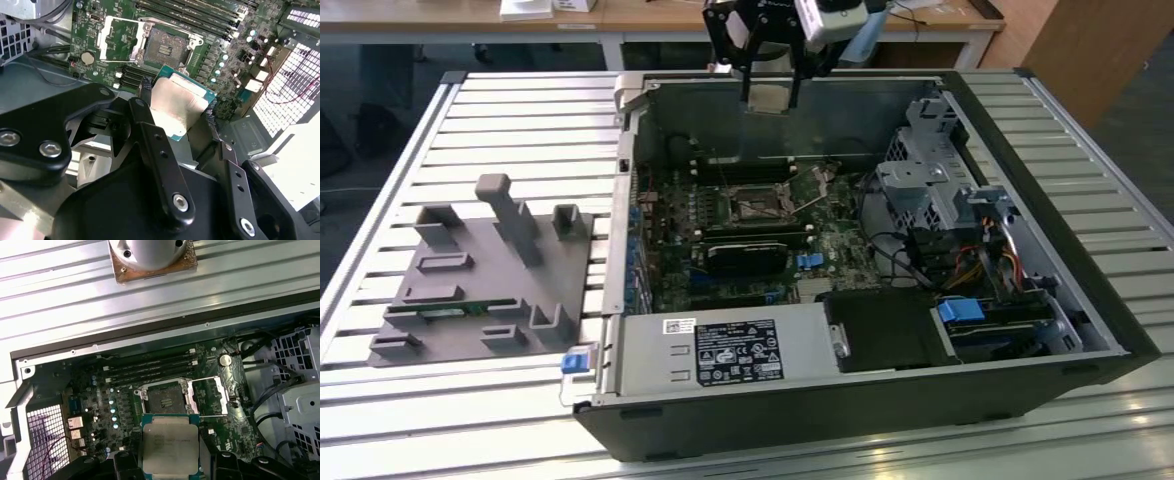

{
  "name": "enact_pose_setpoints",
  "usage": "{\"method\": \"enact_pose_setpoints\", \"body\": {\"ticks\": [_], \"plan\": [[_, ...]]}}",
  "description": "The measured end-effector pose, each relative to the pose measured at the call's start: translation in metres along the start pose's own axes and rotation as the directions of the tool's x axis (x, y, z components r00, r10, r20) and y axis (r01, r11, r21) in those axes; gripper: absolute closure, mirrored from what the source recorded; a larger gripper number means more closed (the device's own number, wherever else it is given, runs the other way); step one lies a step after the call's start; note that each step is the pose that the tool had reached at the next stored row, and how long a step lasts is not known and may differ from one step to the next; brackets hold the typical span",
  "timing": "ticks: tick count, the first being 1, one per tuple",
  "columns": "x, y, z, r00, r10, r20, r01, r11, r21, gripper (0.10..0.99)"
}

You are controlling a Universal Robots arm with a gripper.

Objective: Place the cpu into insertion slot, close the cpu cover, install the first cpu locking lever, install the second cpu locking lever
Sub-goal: 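Place the cpu into insertion slot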

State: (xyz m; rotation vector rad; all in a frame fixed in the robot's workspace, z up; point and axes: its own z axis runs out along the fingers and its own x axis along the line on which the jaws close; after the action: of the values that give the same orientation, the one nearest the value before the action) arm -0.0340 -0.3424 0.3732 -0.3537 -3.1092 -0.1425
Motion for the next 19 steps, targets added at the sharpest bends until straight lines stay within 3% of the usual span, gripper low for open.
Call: {"method": "enact_pose_setpoints", "body": {"ticks": [19], "plan": [[0.0000, 0.0000, 0.0000, 0.9970, 0.077, 0.0068, -0.077, 0.9971, -0.002, 0.549]]}}
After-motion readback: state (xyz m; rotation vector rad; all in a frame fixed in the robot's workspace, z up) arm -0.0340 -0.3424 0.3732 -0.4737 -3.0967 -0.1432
